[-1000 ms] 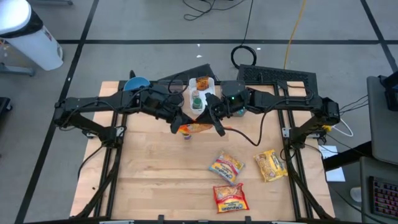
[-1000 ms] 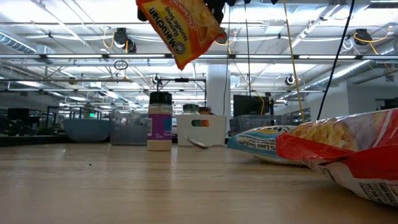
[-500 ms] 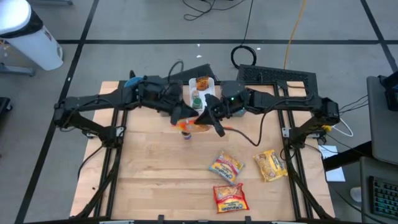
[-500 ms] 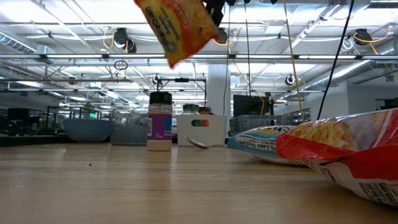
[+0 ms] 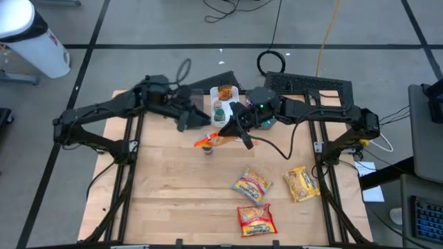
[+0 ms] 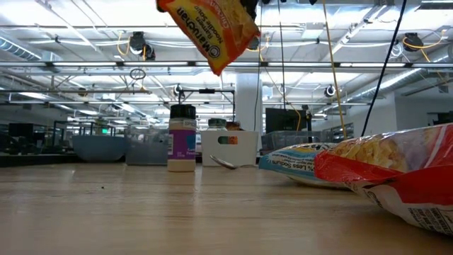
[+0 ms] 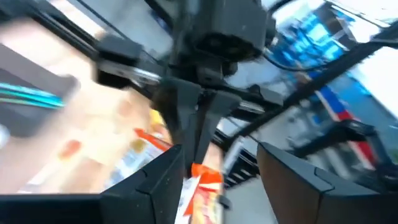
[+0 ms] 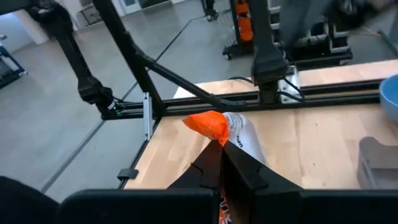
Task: Pick & Place Food Item
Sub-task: Put the orange noodle pack into the left black bin
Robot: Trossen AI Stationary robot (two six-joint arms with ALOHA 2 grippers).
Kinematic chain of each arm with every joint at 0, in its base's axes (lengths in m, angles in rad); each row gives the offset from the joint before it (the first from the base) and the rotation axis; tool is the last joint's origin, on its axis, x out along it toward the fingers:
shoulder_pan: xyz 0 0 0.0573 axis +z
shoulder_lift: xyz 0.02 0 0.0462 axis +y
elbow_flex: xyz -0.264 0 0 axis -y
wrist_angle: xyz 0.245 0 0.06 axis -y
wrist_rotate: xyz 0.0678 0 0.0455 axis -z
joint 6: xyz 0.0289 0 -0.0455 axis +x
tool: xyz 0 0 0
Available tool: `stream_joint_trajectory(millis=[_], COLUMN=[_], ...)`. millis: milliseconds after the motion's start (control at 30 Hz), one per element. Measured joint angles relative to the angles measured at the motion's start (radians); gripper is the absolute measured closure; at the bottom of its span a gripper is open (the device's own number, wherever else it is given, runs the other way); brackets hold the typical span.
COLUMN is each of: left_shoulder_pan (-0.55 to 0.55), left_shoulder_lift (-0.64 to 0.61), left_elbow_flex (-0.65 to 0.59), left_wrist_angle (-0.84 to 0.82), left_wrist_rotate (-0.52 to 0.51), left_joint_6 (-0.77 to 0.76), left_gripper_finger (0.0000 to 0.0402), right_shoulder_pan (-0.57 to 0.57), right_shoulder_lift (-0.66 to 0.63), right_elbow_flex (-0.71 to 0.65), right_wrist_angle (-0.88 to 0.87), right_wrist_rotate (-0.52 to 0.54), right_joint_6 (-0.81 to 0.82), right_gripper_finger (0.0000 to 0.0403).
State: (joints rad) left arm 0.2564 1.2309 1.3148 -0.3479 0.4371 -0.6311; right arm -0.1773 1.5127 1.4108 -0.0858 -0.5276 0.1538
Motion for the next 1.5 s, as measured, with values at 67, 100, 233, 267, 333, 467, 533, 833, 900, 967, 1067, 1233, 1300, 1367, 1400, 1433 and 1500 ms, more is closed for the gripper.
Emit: stream_joint_trajectory(millis=[67, 100, 233, 267, 333, 467, 533, 833, 900, 967, 1067, 1233, 1300, 1367, 1400, 1433, 1500], left_shoulder_pan=[0.003, 0.003, -0.016, -0.028, -0.055, -0.098, -0.108, -0.108, -0.109, -0.109, -0.118, -0.134, -0.139, -0.141, -0.142, -0.142, -0.142], left_shoulder_lift=[-0.045, -0.067, -0.142, -0.147, -0.150, -0.114, -0.092, -0.052, -0.052, -0.052, -0.052, -0.052, -0.052, -0.052, -0.052, -0.052, -0.052], left_elbow_flex=[0.000, 0.000, 0.000, 0.000, 0.000, 0.000, -0.001, -0.001, -0.001, -0.001, -0.001, -0.001, -0.001, -0.001, -0.001, -0.001, -0.001], left_wrist_angle=[-0.057, -0.081, -0.139, -0.130, -0.127, -0.126, -0.129, -0.133, -0.130, -0.127, -0.108, -0.105, -0.105, -0.105, -0.104, -0.105, -0.105], left_wrist_rotate=[-0.066, -0.104, -0.217, -0.236, -0.265, -0.292, -0.311, -0.307, -0.307, -0.307, -0.307, -0.306, -0.307, -0.311, -0.316, -0.325, -0.341], left_joint_6=[0.036, 0.053, 0.090, 0.096, 0.107, 0.136, 0.145, 0.196, 0.212, 0.230, 0.250, 0.271, 0.276, 0.282, 0.283, 0.283, 0.283], left_gripper_finger=[0.0188, 0.0188, 0.0188, 0.0188, 0.0188, 0.0188, 0.0188, 0.0188, 0.0188, 0.0188, 0.0188, 0.0188, 0.0188, 0.0188, 0.0188, 0.0188, 0.0191], right_shoulder_pan=[-0.001, -0.001, -0.003, -0.004, -0.005, -0.005, -0.006, -0.012, -0.014, -0.014, -0.020, -0.034, -0.036, -0.039, -0.039, -0.039, -0.039], right_shoulder_lift=[-0.016, -0.019, -0.051, -0.052, -0.053, -0.050, -0.052, -0.050, -0.050, -0.050, -0.050, -0.050, -0.050, -0.050, -0.050, -0.050, -0.050], right_elbow_flex=[-0.003, -0.003, -0.002, -0.002, 0.000, 0.000, 0.000, -0.001, -0.001, -0.001, -0.001, -0.001, -0.001, -0.001, -0.001, -0.001, -0.001], right_wrist_angle=[-0.022, -0.013, 0.004, 0.029, 0.079, 0.170, 0.185, 0.180, 0.179, 0.180, 0.179, 0.180, 0.181, 0.187, 0.187, 0.187, 0.187], right_wrist_rotate=[0.003, 0.004, 0.003, 0.003, 0.008, 0.060, 0.086, 0.112, 0.122, 0.138, 0.139, 0.148, 0.165, 0.162, 0.161, 0.161, 0.162], right_joint_6=[0.011, 0.015, 0.042, 0.049, 0.075, 0.121, 0.122, 0.123, 0.123, 0.122, 0.127, 0.138, 0.137, 0.141, 0.142, 0.142, 0.142], right_gripper_finger=[0.0402, 0.0402, 0.0402, 0.0402, 0.0402, 0.0402, 0.0402, 0.0403, 0.0403, 0.0403, 0.0403, 0.0403, 0.0403, 0.0403, 0.0403, 0.0403, 0.0403])
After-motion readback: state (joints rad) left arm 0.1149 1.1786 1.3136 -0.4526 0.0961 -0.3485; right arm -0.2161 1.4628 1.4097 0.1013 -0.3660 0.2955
